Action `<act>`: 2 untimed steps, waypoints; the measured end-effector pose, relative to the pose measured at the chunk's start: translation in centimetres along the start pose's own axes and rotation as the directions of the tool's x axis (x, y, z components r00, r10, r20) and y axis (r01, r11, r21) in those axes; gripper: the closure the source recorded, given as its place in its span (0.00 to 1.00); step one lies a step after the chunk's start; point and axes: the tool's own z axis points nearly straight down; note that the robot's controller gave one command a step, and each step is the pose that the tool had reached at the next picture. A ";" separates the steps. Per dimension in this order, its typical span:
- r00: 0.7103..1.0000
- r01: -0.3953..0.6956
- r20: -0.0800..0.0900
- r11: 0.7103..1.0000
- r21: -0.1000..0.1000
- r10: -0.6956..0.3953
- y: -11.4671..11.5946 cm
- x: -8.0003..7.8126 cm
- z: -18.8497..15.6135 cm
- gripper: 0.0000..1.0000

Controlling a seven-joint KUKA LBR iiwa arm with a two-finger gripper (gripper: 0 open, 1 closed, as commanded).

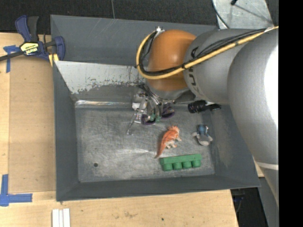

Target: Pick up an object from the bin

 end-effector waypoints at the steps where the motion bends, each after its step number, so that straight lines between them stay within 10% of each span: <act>1: 0.997 -0.071 -0.001 0.997 0.000 0.071 -3.7 -0.4 0.6 0.00; 2: 0.996 -0.085 0.018 0.996 -0.008 0.085 -4.2 -3.0 2.4 0.00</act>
Offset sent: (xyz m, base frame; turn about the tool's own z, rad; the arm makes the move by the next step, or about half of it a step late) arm 0.0153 -0.0493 -0.0385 0.0847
